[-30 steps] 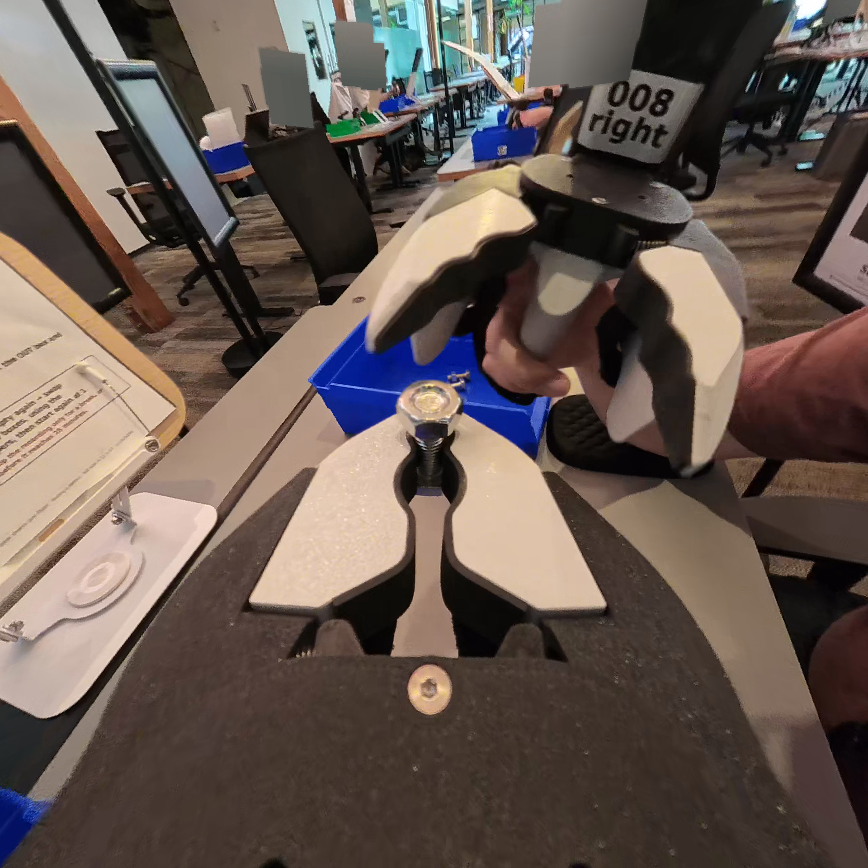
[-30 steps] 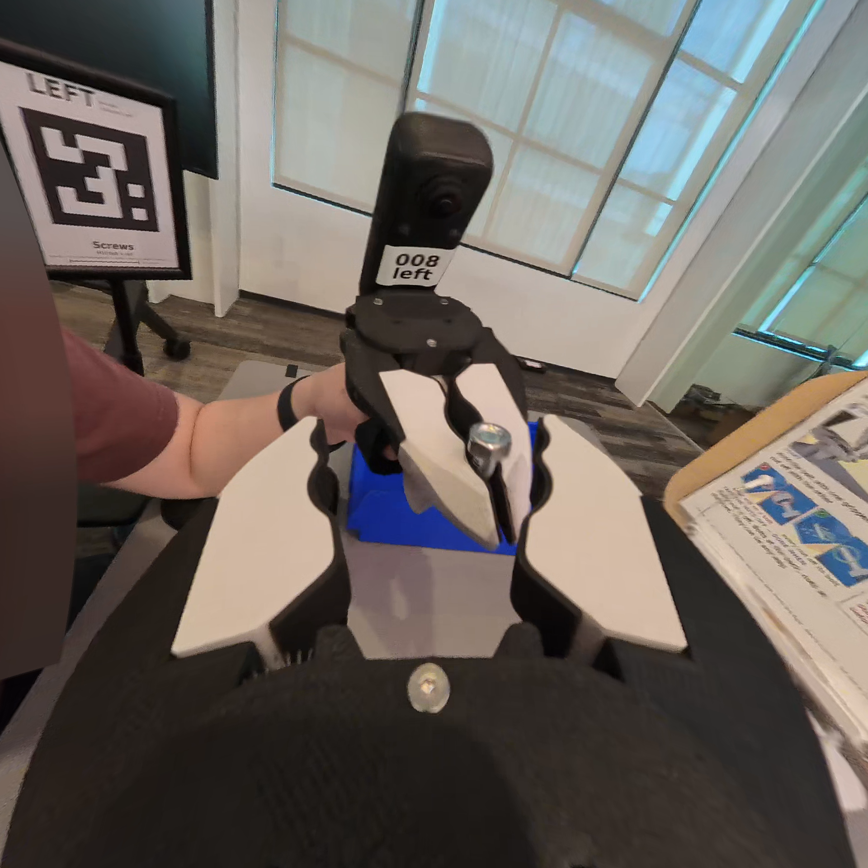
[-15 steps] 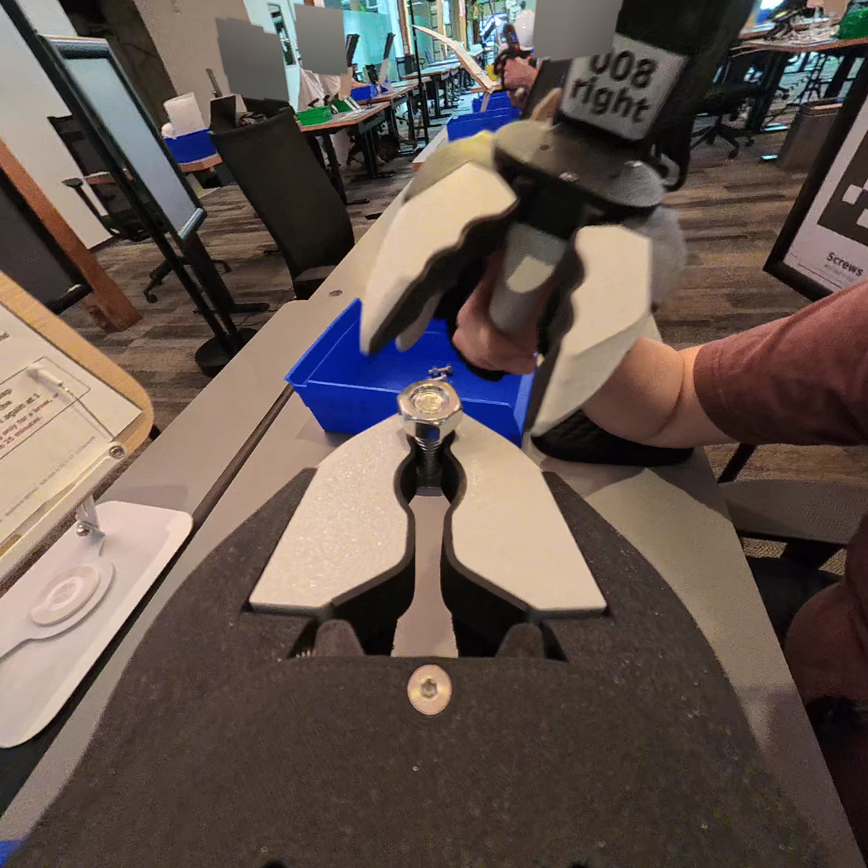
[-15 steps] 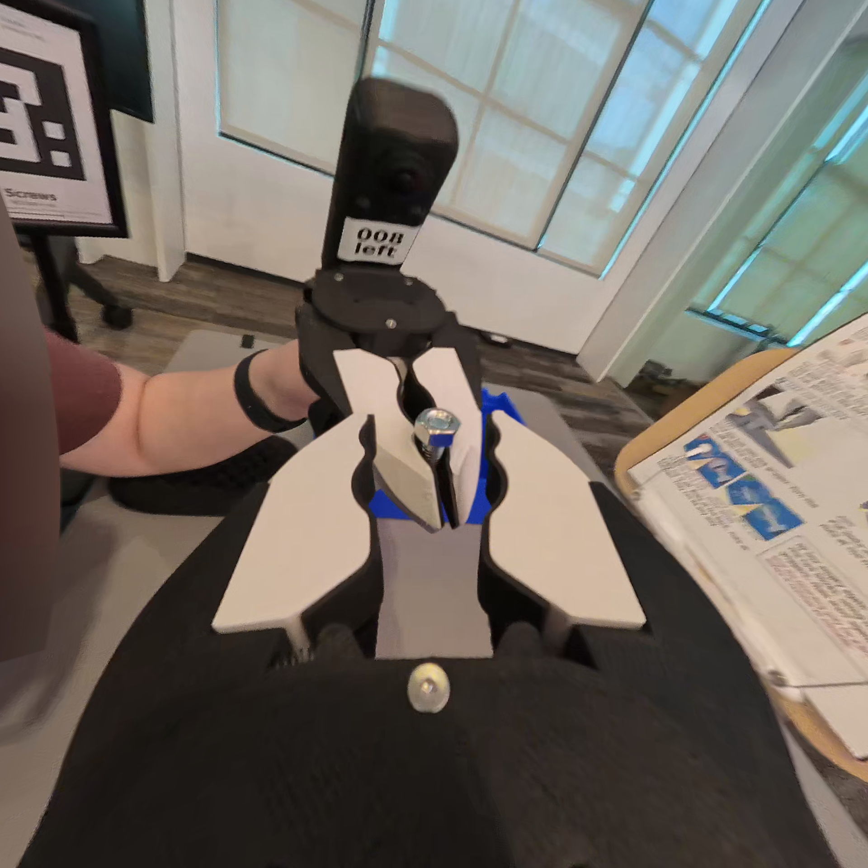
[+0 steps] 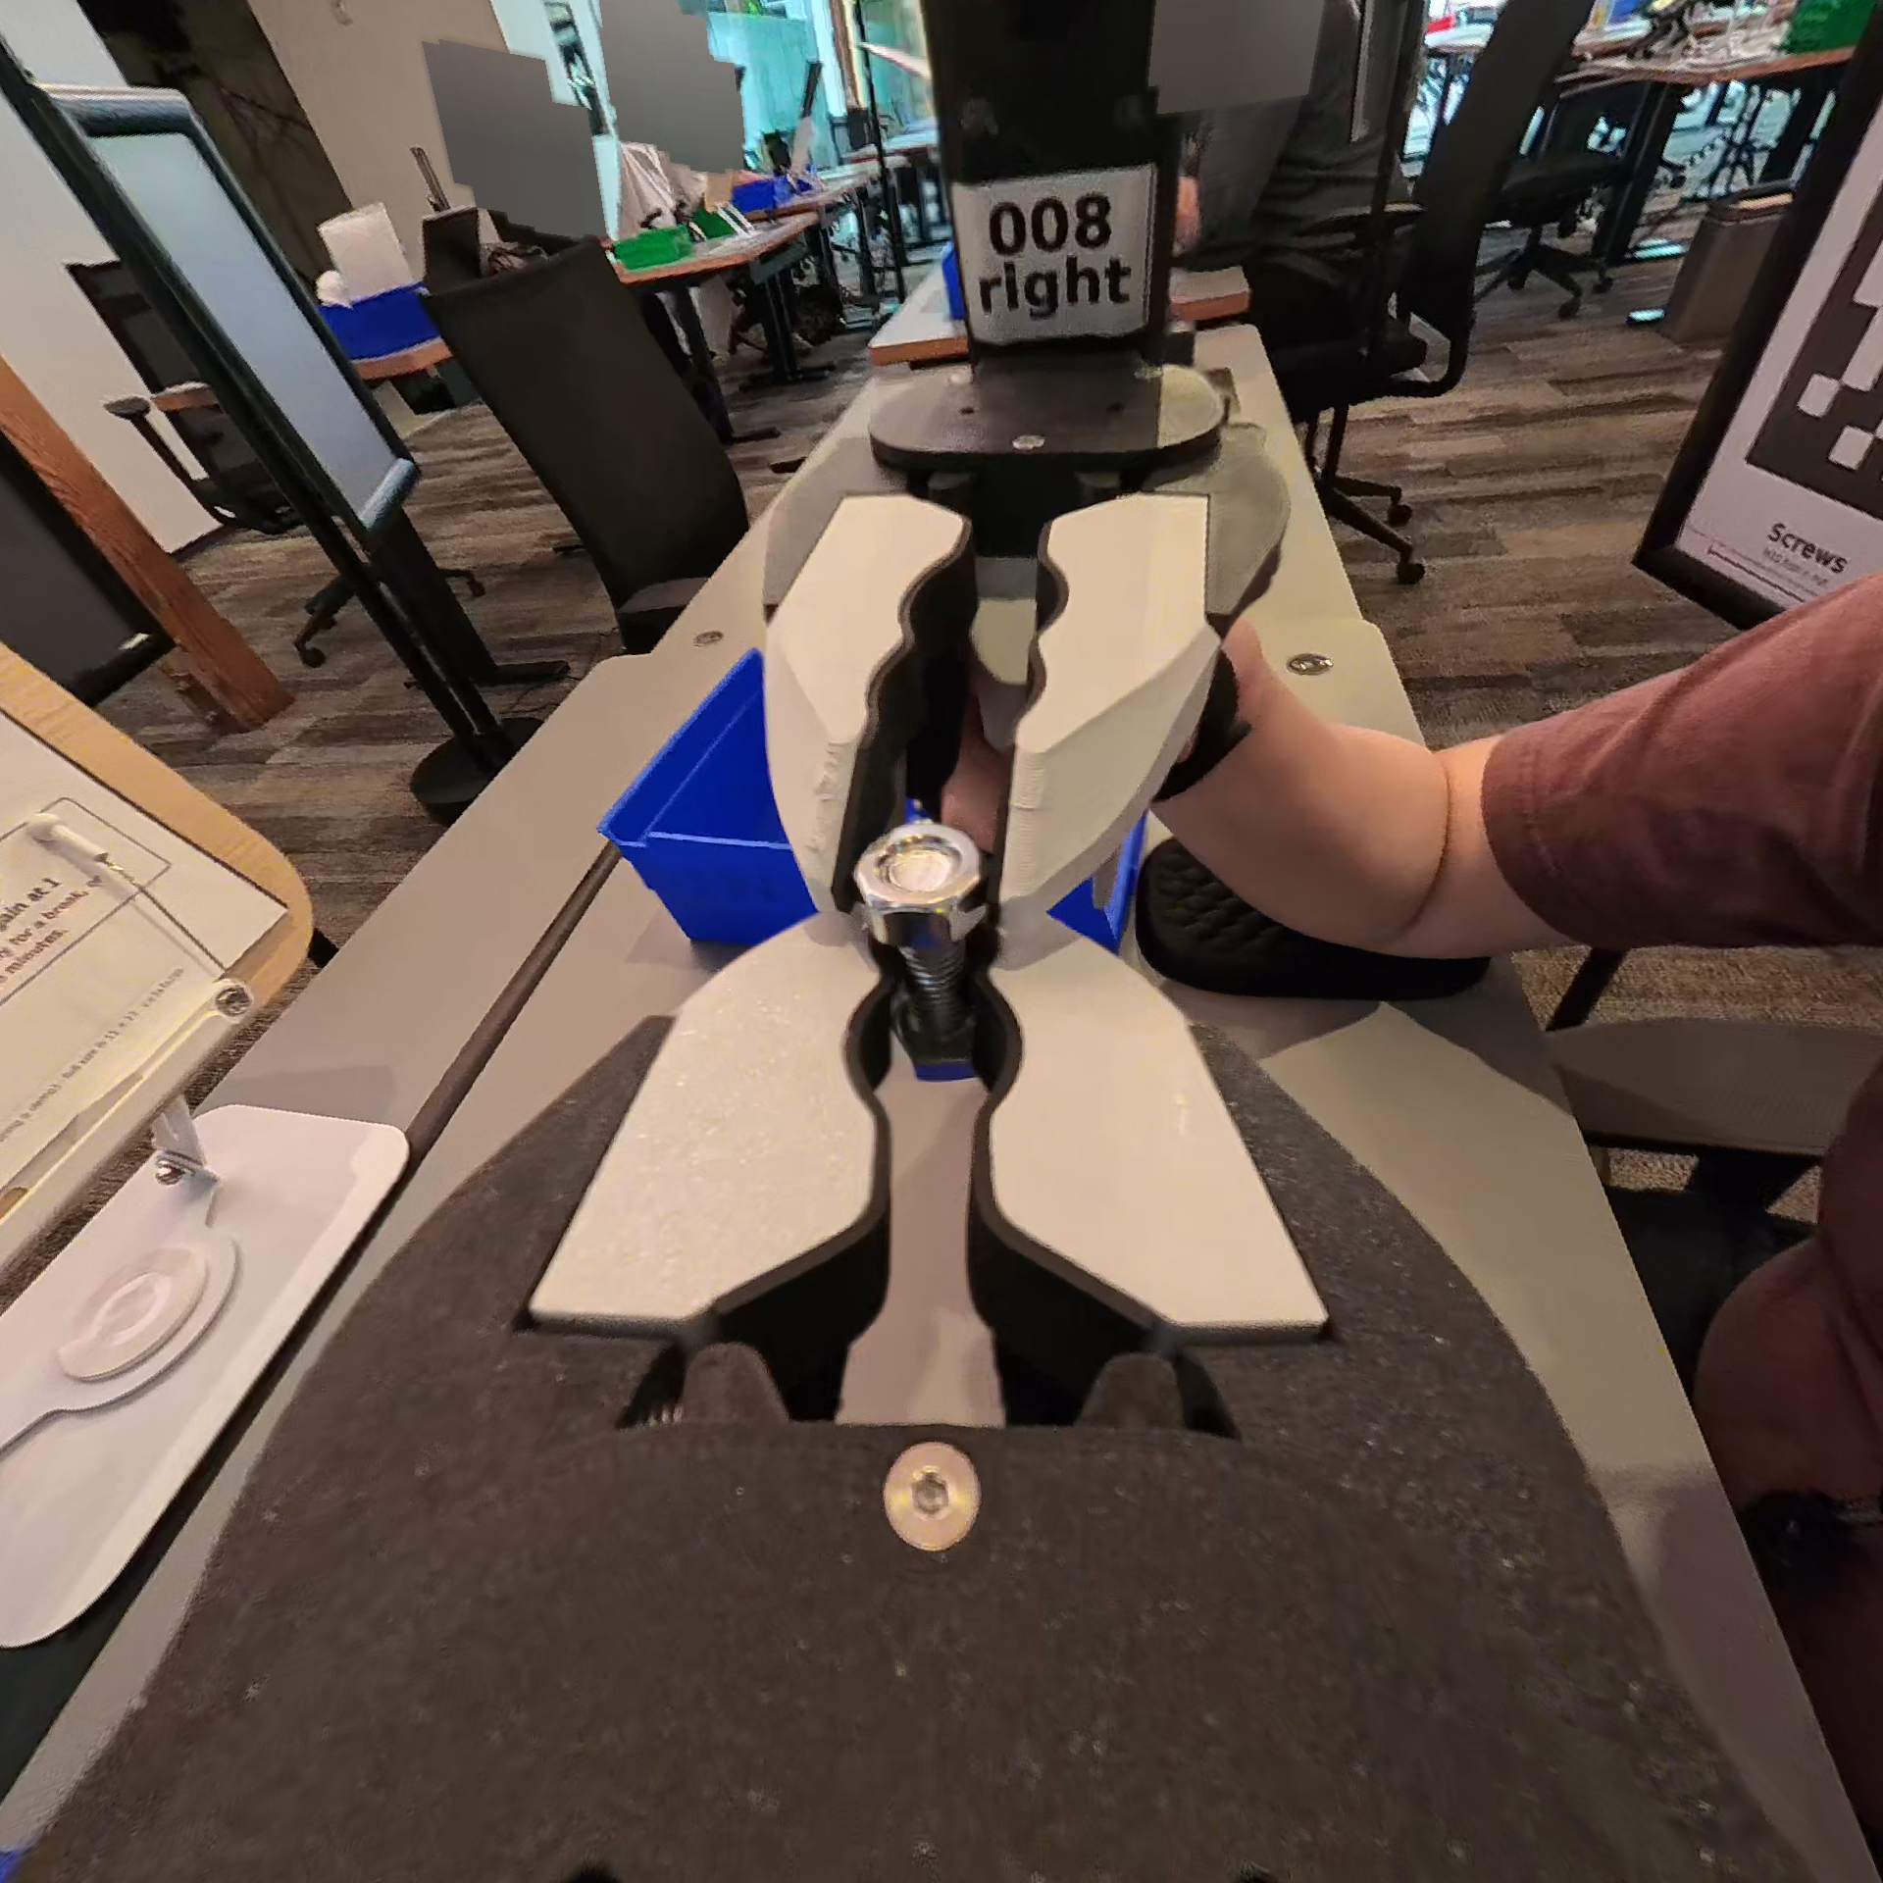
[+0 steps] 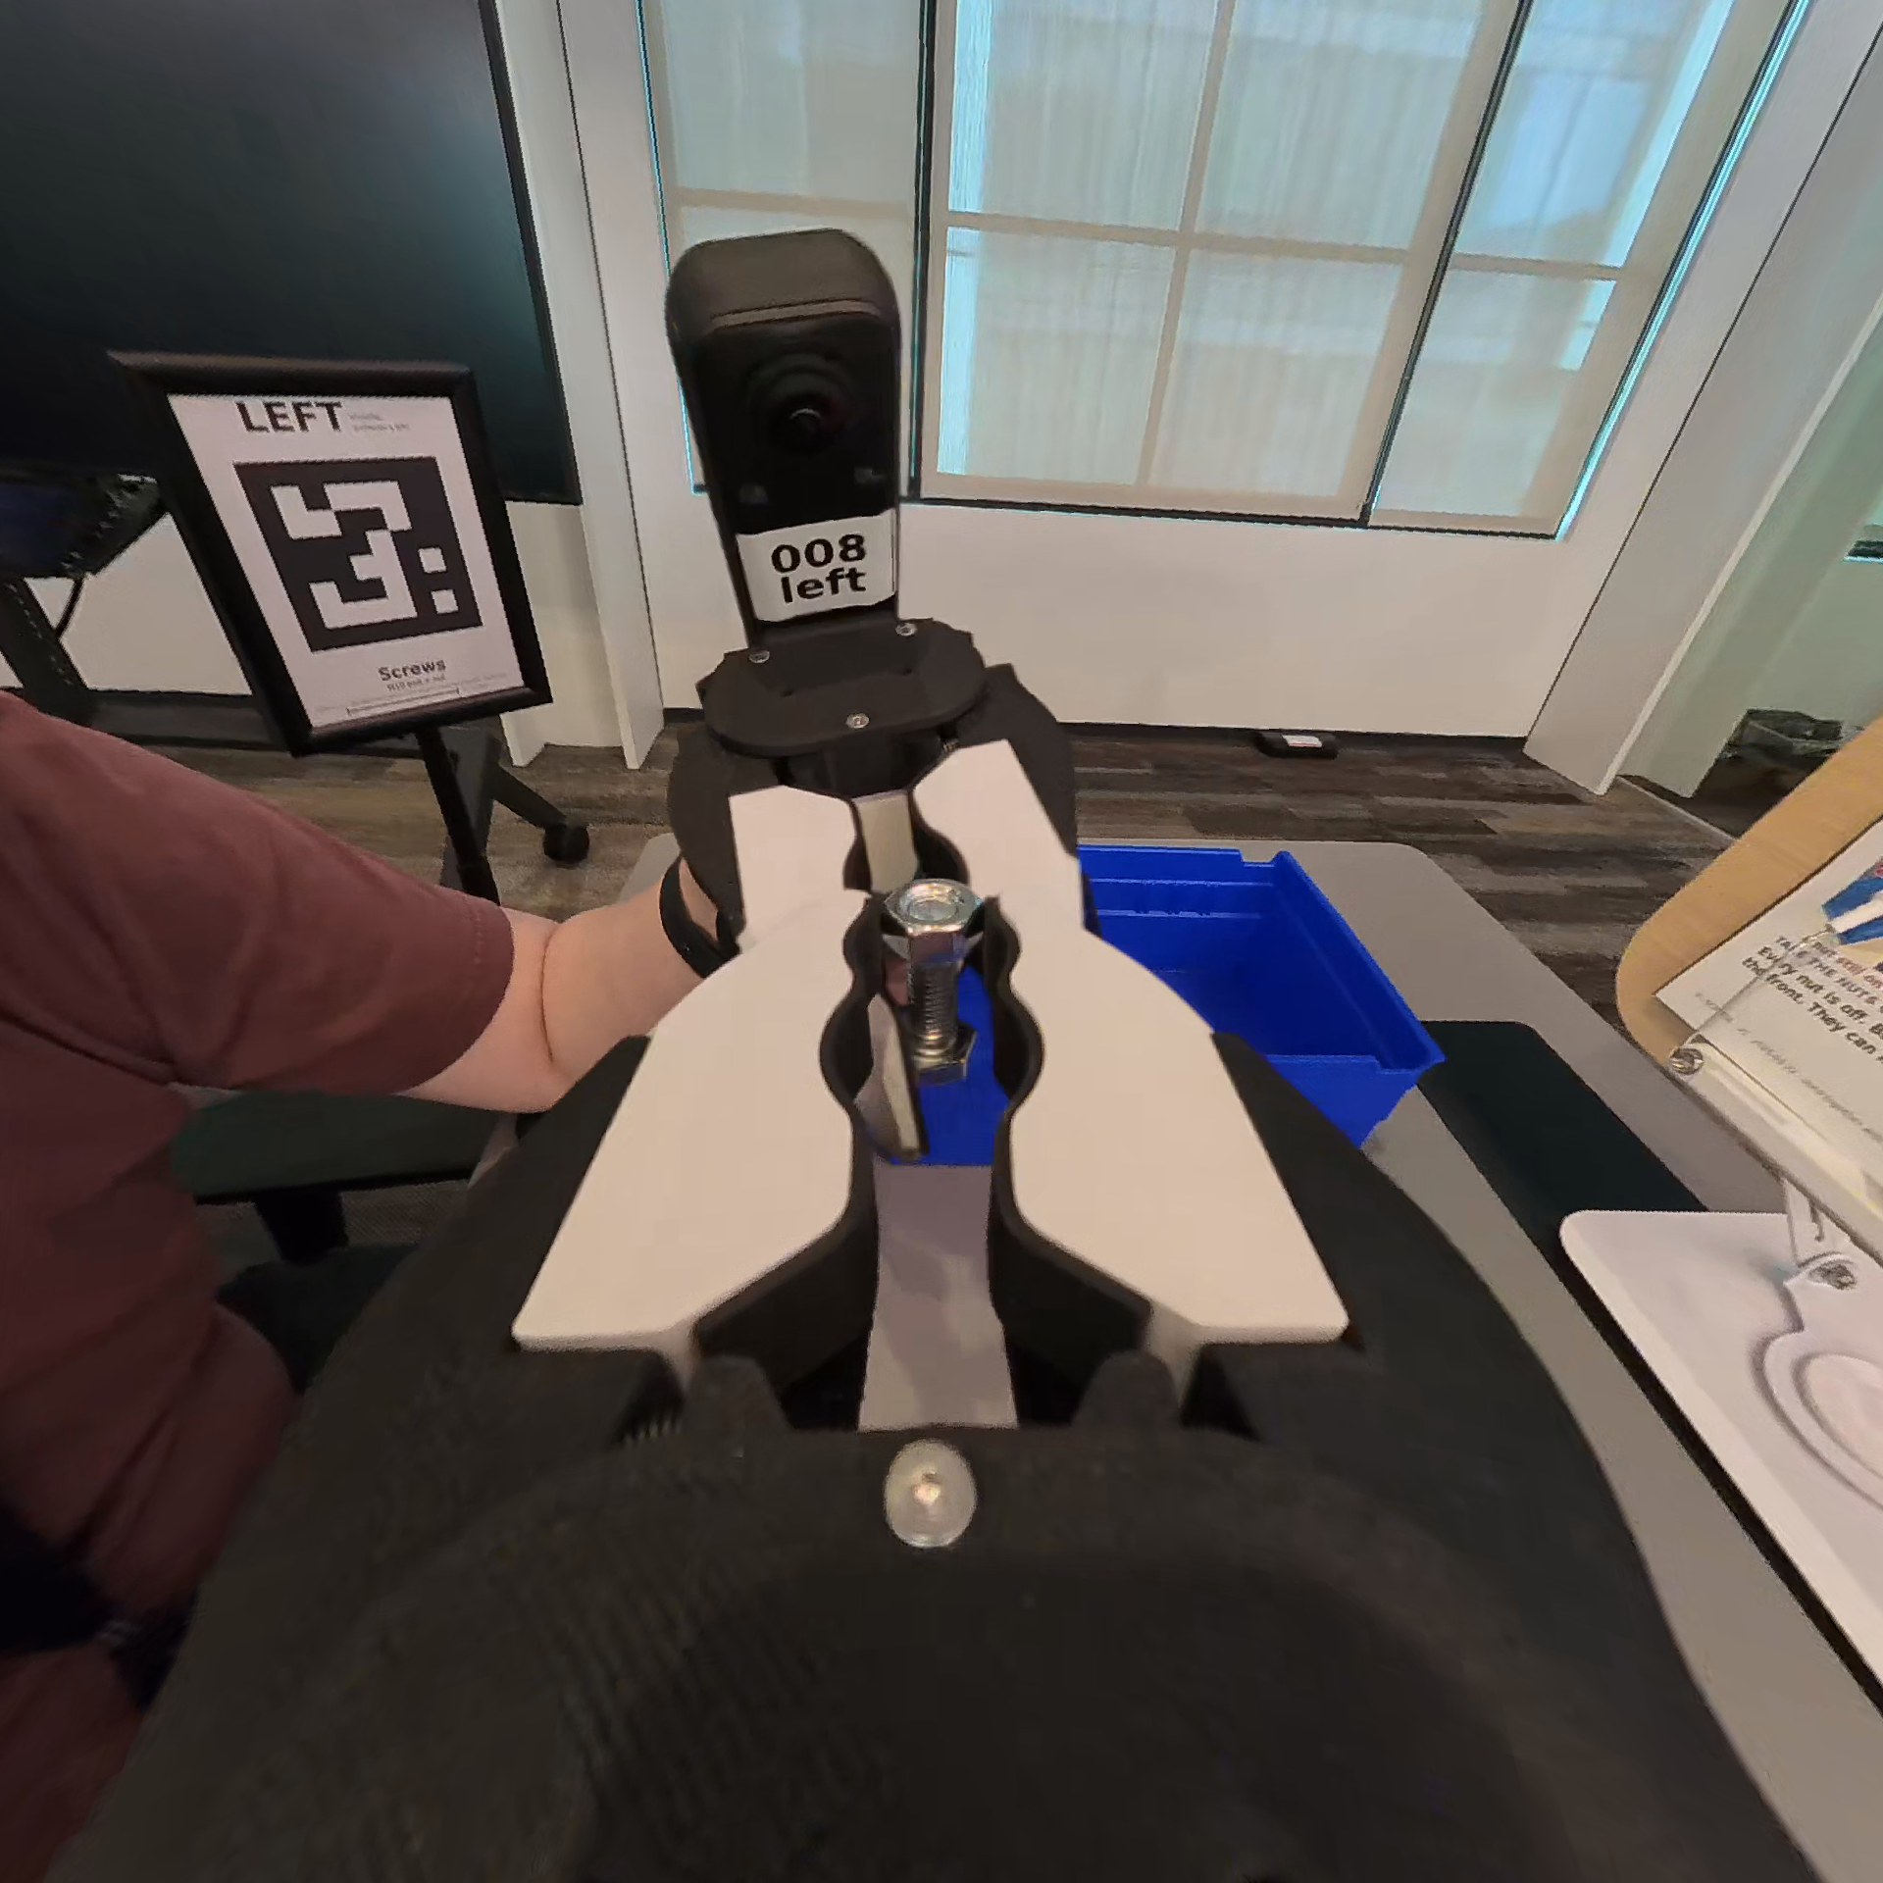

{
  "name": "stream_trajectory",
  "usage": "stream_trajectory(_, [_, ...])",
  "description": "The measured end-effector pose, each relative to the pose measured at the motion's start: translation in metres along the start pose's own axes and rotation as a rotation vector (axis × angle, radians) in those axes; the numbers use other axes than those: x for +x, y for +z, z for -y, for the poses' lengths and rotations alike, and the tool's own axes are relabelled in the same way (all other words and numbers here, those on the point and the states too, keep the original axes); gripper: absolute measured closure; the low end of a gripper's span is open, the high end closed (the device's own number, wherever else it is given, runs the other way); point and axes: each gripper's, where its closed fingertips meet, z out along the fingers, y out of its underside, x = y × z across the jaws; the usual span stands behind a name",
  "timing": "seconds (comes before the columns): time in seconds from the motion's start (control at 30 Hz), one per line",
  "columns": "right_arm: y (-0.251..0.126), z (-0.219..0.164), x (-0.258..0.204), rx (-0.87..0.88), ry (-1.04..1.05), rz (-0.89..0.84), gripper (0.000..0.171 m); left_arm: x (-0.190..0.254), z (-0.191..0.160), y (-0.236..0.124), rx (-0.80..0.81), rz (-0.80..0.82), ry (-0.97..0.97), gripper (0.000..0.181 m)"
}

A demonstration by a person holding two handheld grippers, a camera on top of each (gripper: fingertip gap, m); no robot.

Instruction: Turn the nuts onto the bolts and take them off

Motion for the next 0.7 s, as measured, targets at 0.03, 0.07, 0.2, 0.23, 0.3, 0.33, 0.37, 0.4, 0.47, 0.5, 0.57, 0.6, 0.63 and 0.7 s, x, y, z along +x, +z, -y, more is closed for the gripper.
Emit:
stream_trajectory(0.03, [0.0,0.0,0.001,0.002,0.012,0.003,0.152,-0.003,0.002,0.0,0.014,0.018,-0.008,0.161])
stream_trajectory(0.07, [-0.001,0.0,0.002,0.005,0.02,0.003,0.152,-0.004,0.002,0.0,0.019,0.025,-0.013,0.158])
stream_trajectory(0.2, [-0.004,0.001,0.007,0.017,0.027,-0.011,0.152,-0.006,0.002,-0.002,0.022,0.033,-0.017,0.157])
stream_trajectory(0.23, [-0.005,0.002,0.008,0.021,0.026,-0.016,0.152,-0.006,0.001,-0.002,0.012,0.029,-0.015,0.154])
stream_trajectory(0.3, [-0.008,0.004,0.009,0.029,0.025,-0.015,0.152,-0.006,-0.006,0.0,-0.031,0.027,-0.01,0.146])
stream_trajectory(0.33, [-0.009,0.005,0.008,0.034,0.025,-0.011,0.152,-0.006,-0.009,0.002,-0.045,0.029,-0.006,0.146])
stream_trajectory(0.37, [-0.01,0.006,0.008,0.039,0.024,-0.012,0.152,-0.006,-0.01,0.004,-0.042,0.031,-0.003,0.147])
stream_trajectory(0.4, [-0.011,0.007,0.008,0.044,0.021,-0.012,0.152,-0.007,-0.008,0.006,-0.026,0.035,-0.004,0.149])
stream_trajectory(0.47, [-0.012,0.009,0.008,0.048,0.013,-0.013,0.152,-0.004,-0.006,0.008,-0.001,0.016,-0.013,0.154])
stream_trajectory(0.5, [-0.012,0.009,0.008,0.052,0.009,-0.011,0.152,-0.004,-0.006,0.008,-0.003,0.011,-0.021,0.156])
stream_trajectory(0.57, [-0.012,0.01,0.007,0.057,0.007,-0.005,0.152,-0.004,-0.005,0.009,0.011,0.01,-0.024,0.159])
stream_trajectory(0.6, [-0.012,0.01,0.006,0.058,0.007,0.0,0.152,-0.003,-0.004,0.008,0.02,0.007,-0.023,0.163])
stream_trajectory(0.63, [-0.012,0.01,0.005,0.057,0.007,0.002,0.152,-0.004,-0.004,0.009,0.025,0.01,-0.021,0.163])
stream_trajectory(0.7, [-0.012,0.01,0.004,0.053,0.0,0.014,0.152,-0.002,-0.004,0.009,0.021,-0.002,-0.022,0.163])
